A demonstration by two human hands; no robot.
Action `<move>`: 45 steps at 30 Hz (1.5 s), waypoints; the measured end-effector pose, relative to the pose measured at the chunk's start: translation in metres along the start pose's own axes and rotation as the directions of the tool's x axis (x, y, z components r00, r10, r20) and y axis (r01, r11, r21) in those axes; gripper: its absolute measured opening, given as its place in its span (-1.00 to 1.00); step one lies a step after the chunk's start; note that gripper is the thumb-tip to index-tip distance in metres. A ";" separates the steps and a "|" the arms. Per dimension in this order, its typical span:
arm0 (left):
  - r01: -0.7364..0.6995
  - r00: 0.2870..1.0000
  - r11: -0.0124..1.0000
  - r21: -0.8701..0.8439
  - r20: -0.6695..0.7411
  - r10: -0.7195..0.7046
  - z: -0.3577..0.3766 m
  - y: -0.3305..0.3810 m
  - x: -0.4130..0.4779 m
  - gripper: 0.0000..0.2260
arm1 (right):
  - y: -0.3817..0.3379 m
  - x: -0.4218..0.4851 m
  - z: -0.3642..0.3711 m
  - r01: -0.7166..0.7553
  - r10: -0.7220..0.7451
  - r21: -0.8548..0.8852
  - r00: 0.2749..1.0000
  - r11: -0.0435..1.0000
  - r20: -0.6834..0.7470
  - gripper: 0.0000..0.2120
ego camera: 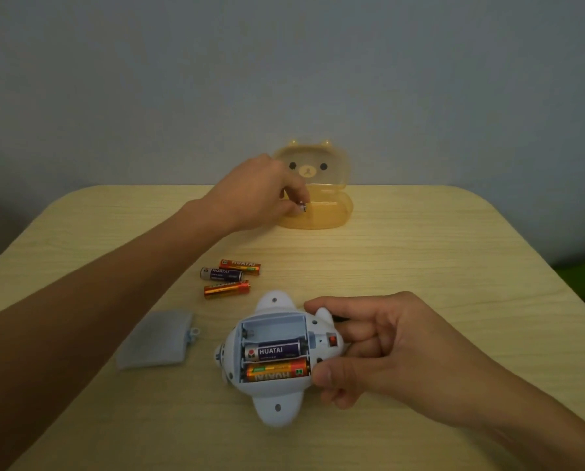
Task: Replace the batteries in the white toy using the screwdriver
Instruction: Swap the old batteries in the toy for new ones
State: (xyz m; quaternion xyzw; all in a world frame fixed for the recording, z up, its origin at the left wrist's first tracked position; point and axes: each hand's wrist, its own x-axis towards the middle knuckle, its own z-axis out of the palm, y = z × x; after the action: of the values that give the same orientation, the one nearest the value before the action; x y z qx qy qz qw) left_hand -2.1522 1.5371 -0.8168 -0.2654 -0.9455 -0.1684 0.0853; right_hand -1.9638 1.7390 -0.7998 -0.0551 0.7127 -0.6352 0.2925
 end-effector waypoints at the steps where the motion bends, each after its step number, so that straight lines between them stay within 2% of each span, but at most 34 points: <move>1: 0.007 1.000 1.000 -0.001 0.001 -0.007 0.001 0.000 0.000 -0.81 | 0.000 0.000 0.000 0.004 -0.004 0.003 1.000 1.000 0.003 -0.49; 4: 0.009 0.999 1.000 -0.007 -0.032 -0.009 -0.003 0.000 -0.006 -0.79 | 0.001 0.001 -0.001 0.012 -0.012 0.013 1.000 1.000 0.011 -0.52; 8: -0.153 0.984 0.979 -0.132 -0.117 0.138 -0.021 0.016 -0.047 -0.87 | 0.003 0.001 -0.003 0.013 -0.013 0.020 1.000 1.000 0.012 -0.50; 11: -0.290 0.957 0.918 -0.271 -0.104 0.271 -0.035 0.037 -0.093 -0.93 | 0.003 0.000 -0.006 0.005 -0.005 0.011 1.000 1.000 0.016 -0.47; 14: -0.346 0.936 0.885 -0.312 -0.046 0.349 -0.040 0.046 -0.123 -0.93 | 0.003 0.000 -0.007 -0.008 0.008 0.003 1.000 1.000 0.018 -0.45; 23: -0.418 0.898 0.887 -0.197 0.056 0.436 -0.026 0.053 -0.146 -0.87 | -0.001 0.001 -0.005 0.004 -0.004 0.011 1.000 1.000 0.021 -0.52; 29: -0.489 0.859 0.869 -0.074 0.131 0.495 -0.031 0.060 -0.143 -0.85 | -0.003 -0.001 -0.005 -0.006 0.006 -0.012 1.000 1.000 0.005 -0.49; 35: -0.494 0.848 0.866 -0.075 0.181 0.499 -0.033 0.059 -0.141 -0.83 | -0.003 0.000 -0.002 0.006 -0.006 -0.015 1.000 1.000 0.021 -0.58; 40: -0.497 0.845 0.859 -0.122 0.159 0.511 -0.038 0.057 -0.144 -0.84 | -0.004 0.001 0.001 -0.003 0.004 -0.045 1.000 0.999 0.008 -0.54; 45: -0.411 0.886 0.879 -0.240 0.119 0.447 -0.041 0.046 -0.150 -0.86 | -0.005 0.002 0.002 -0.012 0.012 -0.077 1.000 0.997 -0.008 -0.54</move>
State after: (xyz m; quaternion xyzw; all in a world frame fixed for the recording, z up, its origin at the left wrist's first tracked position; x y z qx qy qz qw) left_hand -1.9980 1.4884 -0.8039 -0.4898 -0.8436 -0.2198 0.0109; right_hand -1.9657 1.7354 -0.7957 -0.0598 0.7381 -0.6056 0.2915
